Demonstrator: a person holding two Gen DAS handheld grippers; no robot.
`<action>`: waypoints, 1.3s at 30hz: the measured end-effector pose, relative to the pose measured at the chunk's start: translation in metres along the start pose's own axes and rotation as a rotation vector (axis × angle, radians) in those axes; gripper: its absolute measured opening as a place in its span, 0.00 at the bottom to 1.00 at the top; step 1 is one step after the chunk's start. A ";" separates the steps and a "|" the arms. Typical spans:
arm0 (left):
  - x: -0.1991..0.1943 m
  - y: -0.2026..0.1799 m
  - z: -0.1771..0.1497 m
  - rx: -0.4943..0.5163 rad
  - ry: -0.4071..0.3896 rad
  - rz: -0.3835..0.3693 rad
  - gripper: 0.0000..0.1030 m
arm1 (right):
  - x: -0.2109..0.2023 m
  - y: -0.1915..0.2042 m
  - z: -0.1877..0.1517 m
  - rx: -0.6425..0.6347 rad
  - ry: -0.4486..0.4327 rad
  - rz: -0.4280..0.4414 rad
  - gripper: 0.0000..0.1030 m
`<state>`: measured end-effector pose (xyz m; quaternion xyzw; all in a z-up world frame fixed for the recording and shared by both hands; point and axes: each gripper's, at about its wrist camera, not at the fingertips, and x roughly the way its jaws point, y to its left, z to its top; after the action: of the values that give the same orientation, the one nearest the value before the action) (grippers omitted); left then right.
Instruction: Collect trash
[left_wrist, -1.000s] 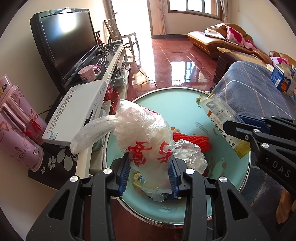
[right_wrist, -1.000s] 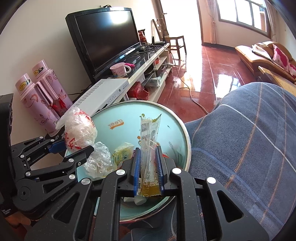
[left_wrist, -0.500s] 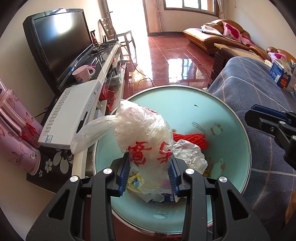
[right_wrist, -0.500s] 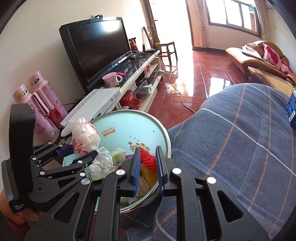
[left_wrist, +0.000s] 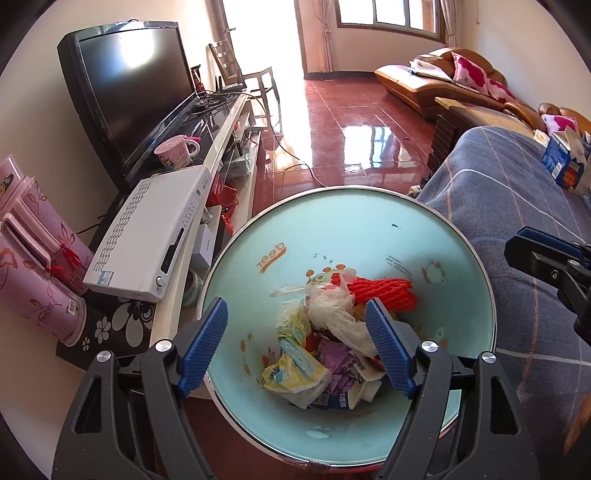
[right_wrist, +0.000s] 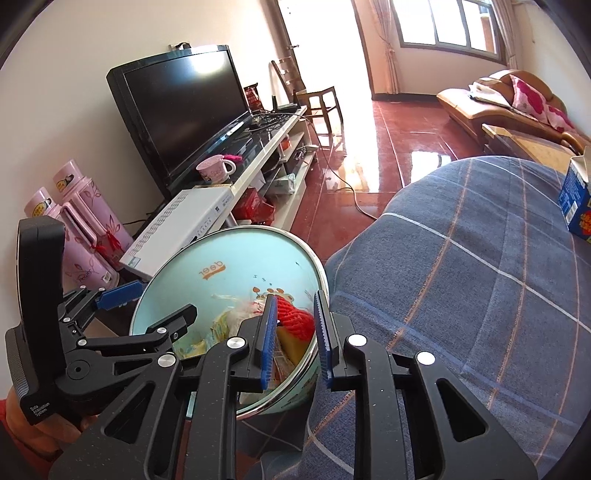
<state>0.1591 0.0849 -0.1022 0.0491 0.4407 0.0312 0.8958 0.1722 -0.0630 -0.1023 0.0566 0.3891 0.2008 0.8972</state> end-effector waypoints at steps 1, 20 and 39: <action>-0.002 0.001 -0.001 -0.005 0.000 0.005 0.73 | 0.000 0.001 -0.001 0.002 0.001 0.001 0.23; -0.055 0.017 -0.046 -0.133 -0.022 0.061 0.79 | -0.041 0.024 -0.020 0.045 -0.049 0.008 0.62; -0.134 0.021 -0.044 -0.187 -0.163 0.060 0.88 | -0.116 0.040 -0.030 0.011 -0.174 -0.044 0.67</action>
<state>0.0416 0.0948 -0.0210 -0.0190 0.3602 0.0946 0.9279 0.0660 -0.0748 -0.0347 0.0701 0.3122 0.1731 0.9315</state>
